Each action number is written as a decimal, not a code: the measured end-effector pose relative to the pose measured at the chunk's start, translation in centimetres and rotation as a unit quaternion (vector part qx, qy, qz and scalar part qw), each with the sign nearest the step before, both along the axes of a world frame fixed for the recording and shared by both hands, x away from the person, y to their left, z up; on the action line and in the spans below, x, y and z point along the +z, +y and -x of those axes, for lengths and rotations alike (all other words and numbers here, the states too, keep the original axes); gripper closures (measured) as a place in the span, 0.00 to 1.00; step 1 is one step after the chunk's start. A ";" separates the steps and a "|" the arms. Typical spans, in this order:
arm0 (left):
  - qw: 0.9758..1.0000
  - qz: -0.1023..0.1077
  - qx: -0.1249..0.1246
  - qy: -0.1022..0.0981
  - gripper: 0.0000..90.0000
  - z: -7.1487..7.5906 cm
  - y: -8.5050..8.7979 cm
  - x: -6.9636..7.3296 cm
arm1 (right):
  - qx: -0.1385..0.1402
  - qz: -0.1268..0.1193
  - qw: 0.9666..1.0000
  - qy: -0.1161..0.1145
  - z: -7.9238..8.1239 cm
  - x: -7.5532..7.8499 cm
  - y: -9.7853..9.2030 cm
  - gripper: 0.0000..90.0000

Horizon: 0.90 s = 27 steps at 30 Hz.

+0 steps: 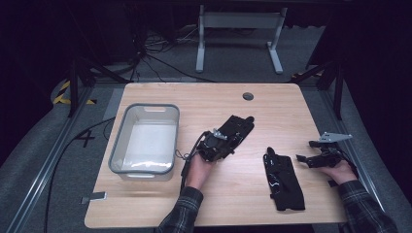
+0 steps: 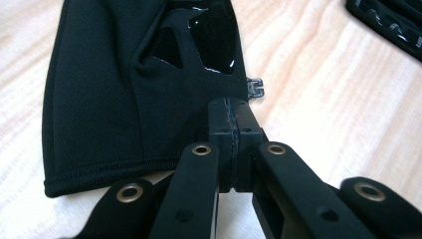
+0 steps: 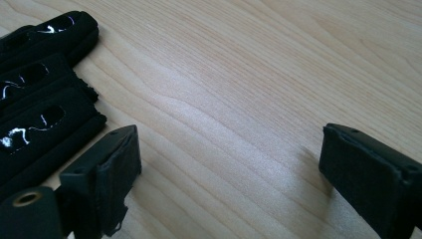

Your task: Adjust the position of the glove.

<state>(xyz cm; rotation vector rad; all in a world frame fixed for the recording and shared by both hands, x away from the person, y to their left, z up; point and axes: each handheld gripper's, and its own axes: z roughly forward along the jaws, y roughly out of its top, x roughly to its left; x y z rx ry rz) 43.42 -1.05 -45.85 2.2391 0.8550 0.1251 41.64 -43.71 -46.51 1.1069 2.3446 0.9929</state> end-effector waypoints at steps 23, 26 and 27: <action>0.999 -0.011 -0.044 0.024 1.00 6.5 0.2 0.2 | 0.000 0.000 1.000 0.000 0.0 0.0 0.0 0.11; 0.999 -0.012 -0.044 0.025 1.00 7.6 0.4 0.2 | 0.000 0.000 1.000 0.000 0.0 0.0 0.0 0.11; 0.999 -0.012 -0.044 0.025 1.00 7.6 0.4 0.2 | 0.000 0.000 1.000 0.000 0.0 0.0 0.0 0.11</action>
